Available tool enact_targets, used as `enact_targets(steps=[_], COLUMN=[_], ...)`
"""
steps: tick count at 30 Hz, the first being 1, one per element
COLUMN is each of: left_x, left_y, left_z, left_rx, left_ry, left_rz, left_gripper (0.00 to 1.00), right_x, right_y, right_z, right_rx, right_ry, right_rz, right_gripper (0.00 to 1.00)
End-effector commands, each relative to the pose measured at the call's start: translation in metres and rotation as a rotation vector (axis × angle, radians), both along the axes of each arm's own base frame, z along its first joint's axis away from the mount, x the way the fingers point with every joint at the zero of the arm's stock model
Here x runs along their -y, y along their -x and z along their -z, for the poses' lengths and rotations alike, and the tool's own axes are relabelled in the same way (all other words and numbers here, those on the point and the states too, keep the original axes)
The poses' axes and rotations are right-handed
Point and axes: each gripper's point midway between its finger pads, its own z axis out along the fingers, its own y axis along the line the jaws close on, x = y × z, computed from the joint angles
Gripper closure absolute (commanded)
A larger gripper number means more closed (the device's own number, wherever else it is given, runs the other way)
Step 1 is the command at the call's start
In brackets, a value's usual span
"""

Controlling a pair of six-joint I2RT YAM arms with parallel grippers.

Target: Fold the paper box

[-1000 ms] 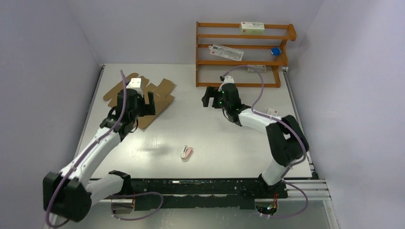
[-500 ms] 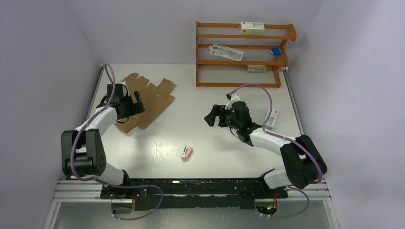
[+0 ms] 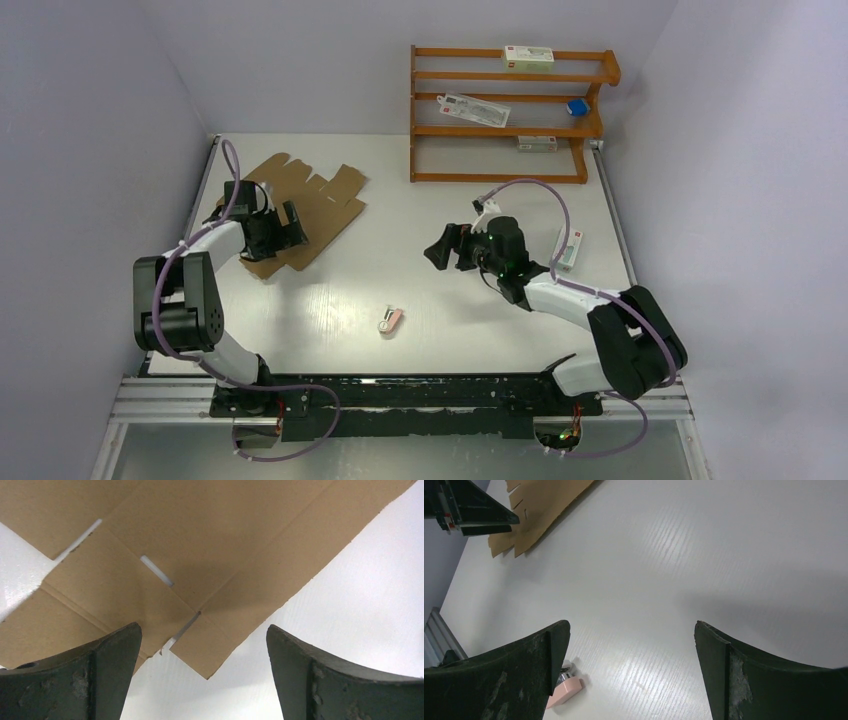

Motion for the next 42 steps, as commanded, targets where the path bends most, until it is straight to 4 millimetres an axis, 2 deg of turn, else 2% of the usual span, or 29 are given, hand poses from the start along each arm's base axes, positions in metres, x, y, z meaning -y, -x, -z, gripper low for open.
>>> enact_targets(steps=[1,9,13,17,24,26,28,31,34,37,39,42], left_x=[0.008,0.037,0.061,0.103,0.19,0.209,0.217,0.211,0.179,0.137,0.107,0.072], left_y=[0.005,0.026,0.034,0.043,0.049,0.049,0.044,0.033,0.015,-0.004,-0.013,-0.018], left_z=[-0.003,0.01,0.009,0.003,-0.017,-0.028,-0.042,-0.069,-0.084,-0.089,-0.087,-0.08], left_rx=[-0.003,-0.053,-0.048,-0.038,0.012,0.032,0.06,0.123,0.169,0.184,0.184,0.173], left_ry=[0.048,0.199,0.28,0.323,0.386,0.398,0.387,0.325,0.165,0.092,0.067,0.027], left_rz=[0.042,0.101,0.127,0.193,0.313,0.353,0.378,0.389,0.351,0.29,0.235,0.185], left_gripper=[0.0,0.0,0.0,0.0,0.0,0.0,0.0,0.0,0.0,0.0,0.0,0.0], right_x=[0.001,0.002,0.003,0.003,0.002,0.003,0.004,0.002,-0.011,-0.039,-0.063,-0.103], right_y=[0.001,0.005,0.007,0.009,0.012,0.013,0.014,0.019,0.034,0.058,0.078,0.111], right_z=[-0.011,-0.011,-0.013,-0.012,-0.008,-0.007,-0.008,-0.01,-0.013,-0.019,-0.022,-0.026], right_rx=[0.045,0.049,0.057,0.055,0.038,0.039,0.041,0.04,0.037,0.047,0.056,0.061], right_ry=[-0.003,-0.015,-0.019,-0.028,-0.038,-0.028,-0.015,-0.012,-0.013,-0.024,-0.044,-0.082], right_rz=[-0.004,-0.009,-0.01,-0.009,-0.015,-0.015,-0.02,-0.053,-0.114,-0.194,-0.254,-0.341], right_gripper=[0.0,0.0,0.0,0.0,0.0,0.0,0.0,0.0,0.0,0.0,0.0,0.0])
